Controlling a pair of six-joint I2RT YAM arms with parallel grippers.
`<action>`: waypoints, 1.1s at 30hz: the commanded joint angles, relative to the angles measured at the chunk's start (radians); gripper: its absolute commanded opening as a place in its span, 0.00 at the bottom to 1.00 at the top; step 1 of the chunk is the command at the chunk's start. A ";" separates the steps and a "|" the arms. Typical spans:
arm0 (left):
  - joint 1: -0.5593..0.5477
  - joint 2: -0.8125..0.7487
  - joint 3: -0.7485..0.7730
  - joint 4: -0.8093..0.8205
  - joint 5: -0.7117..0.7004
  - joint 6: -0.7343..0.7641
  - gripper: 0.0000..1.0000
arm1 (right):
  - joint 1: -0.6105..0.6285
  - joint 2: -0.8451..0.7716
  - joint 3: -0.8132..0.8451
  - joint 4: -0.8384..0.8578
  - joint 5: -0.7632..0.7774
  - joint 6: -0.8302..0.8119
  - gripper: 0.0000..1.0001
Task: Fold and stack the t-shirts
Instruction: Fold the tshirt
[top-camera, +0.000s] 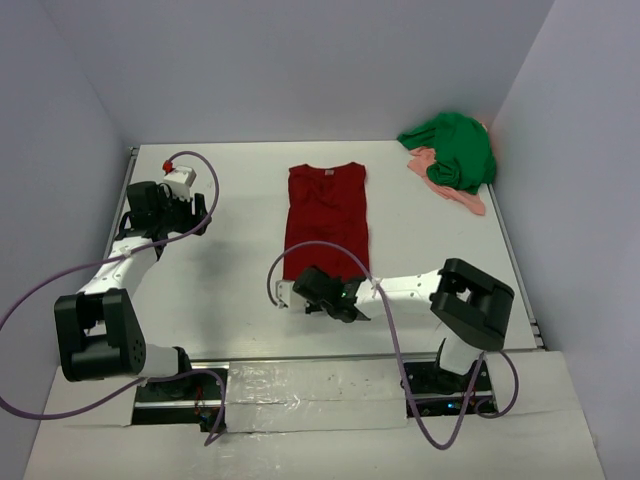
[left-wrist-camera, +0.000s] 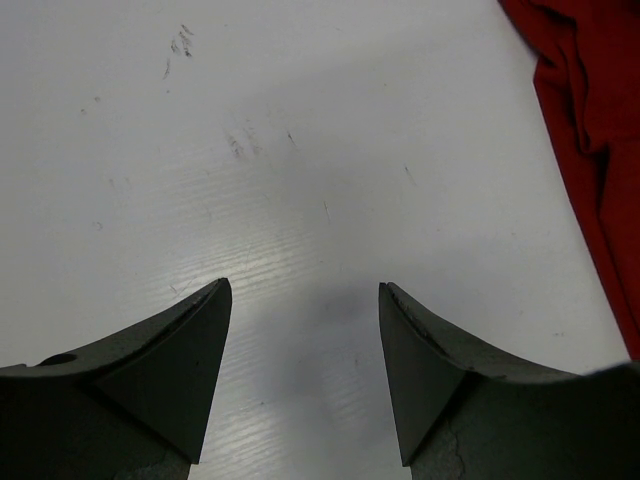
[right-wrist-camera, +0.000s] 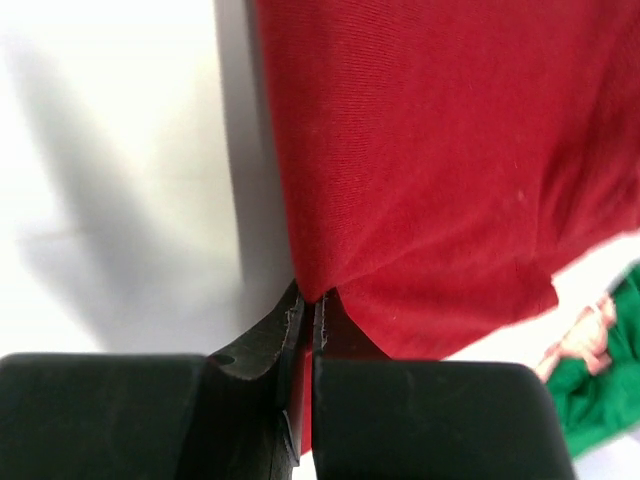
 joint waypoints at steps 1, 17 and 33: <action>-0.004 -0.034 0.011 0.015 0.016 0.012 0.70 | 0.090 -0.077 0.074 -0.277 -0.104 0.128 0.00; -0.004 -0.050 0.019 -0.006 0.035 0.010 0.70 | 0.144 -0.145 0.254 -0.474 -0.190 0.172 0.00; -0.009 -0.055 0.017 -0.012 0.039 0.016 0.70 | -0.218 0.110 0.608 -0.356 -0.087 -0.035 0.00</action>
